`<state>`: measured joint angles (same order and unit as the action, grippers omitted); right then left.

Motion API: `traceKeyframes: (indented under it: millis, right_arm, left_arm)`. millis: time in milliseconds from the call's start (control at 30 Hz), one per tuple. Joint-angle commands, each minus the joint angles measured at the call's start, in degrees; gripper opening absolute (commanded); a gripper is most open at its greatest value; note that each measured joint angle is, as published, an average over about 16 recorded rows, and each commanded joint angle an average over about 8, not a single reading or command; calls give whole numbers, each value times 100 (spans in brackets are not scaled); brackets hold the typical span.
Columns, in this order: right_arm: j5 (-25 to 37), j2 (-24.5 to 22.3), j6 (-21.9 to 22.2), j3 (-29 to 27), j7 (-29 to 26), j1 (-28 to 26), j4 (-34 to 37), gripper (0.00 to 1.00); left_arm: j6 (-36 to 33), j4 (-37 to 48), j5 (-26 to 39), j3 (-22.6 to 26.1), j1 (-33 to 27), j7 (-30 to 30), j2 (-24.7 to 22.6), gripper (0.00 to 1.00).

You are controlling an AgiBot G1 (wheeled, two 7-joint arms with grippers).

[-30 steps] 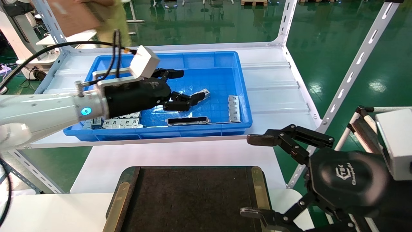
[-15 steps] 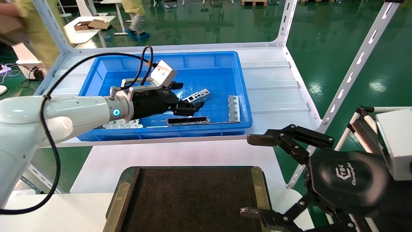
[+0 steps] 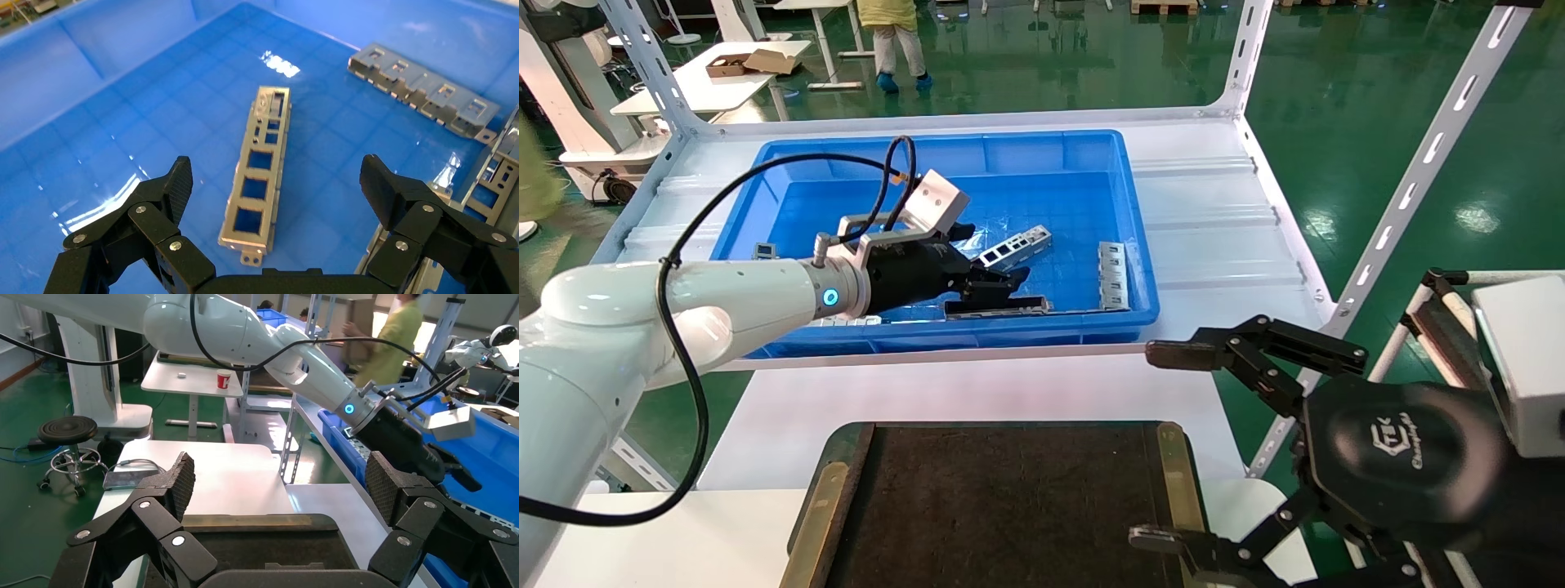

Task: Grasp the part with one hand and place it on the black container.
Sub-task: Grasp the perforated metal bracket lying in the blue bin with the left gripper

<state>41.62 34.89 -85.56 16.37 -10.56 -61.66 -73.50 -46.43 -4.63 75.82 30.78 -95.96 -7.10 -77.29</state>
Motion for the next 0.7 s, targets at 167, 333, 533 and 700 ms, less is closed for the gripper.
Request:
traceKeyframes:
  millis: [167, 333, 533, 700]
  right_arm:
    - [-2, -1, 1, 2, 1, -1, 0, 0]
    - [-3, -2, 2, 4, 2, -1, 0, 0]
    - [-5, -3, 3, 7, 3, -1, 0, 0]
    - [-6, -4, 4, 9, 4, -2, 0, 0]
  left_arm:
    - [117, -1, -32, 24, 56, 71, -31, 0]
    - [203, -47, -46, 68, 83, 179, -39, 0]
    - [284, -107, -64, 133, 115, 299, -43, 0]
    - [350, -146, -89, 186, 137, 386, -43, 0]
